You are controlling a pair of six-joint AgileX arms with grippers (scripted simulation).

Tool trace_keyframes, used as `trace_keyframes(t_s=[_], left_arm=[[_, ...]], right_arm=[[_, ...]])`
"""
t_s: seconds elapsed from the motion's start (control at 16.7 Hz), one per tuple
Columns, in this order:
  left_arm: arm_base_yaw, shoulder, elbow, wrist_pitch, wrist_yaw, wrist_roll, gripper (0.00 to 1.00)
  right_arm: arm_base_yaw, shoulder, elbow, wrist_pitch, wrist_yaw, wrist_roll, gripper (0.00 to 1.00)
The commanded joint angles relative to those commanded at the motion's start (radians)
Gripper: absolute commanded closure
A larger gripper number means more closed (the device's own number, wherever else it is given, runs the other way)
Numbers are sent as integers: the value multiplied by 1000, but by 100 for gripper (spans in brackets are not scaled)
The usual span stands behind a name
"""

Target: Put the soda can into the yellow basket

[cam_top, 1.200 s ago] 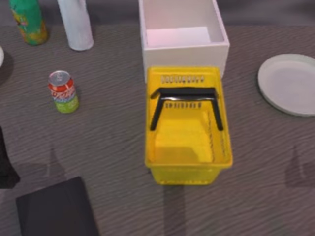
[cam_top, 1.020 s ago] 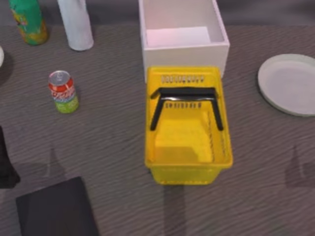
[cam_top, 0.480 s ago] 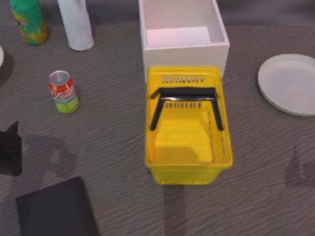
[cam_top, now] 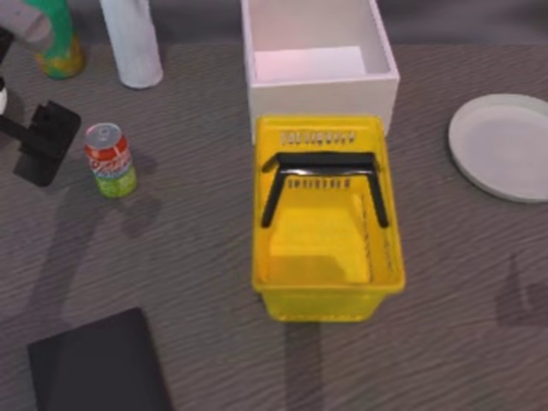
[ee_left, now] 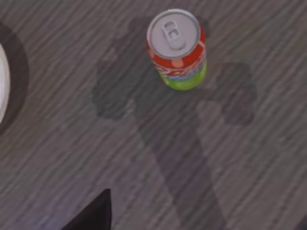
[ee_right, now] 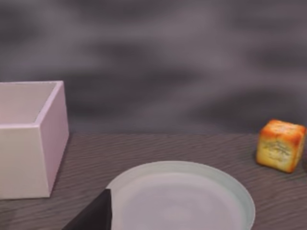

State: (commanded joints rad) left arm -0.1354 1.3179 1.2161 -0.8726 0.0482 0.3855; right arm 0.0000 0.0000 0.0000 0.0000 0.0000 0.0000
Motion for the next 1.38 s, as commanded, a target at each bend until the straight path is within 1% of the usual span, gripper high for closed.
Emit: trace_keyframes(t_s=[0.24, 0.42, 0.6, 0.72, 0.96, 1.26, 1.38], left_arm=[[-12, 426, 383, -202, -8, 116, 0], [-13, 715, 638, -325, -18, 191, 0], [-10, 944, 845, -416, -29, 250, 0], [-6, 1052, 946, -458, -36, 279, 0], [-2, 1137, 1029, -491, -42, 303, 0], [-6, 1137, 1023, -485, -42, 301, 0], [-4, 1139, 986, -447, -42, 300, 0]], right_arm=[[0, 0, 0, 0, 0, 0, 0], [0, 0, 0, 0, 0, 0, 0], [0, 0, 0, 0, 0, 0, 0], [0, 0, 0, 0, 0, 0, 0], [0, 0, 0, 0, 0, 0, 0], [0, 0, 0, 0, 0, 0, 0], [0, 0, 0, 0, 0, 0, 0]])
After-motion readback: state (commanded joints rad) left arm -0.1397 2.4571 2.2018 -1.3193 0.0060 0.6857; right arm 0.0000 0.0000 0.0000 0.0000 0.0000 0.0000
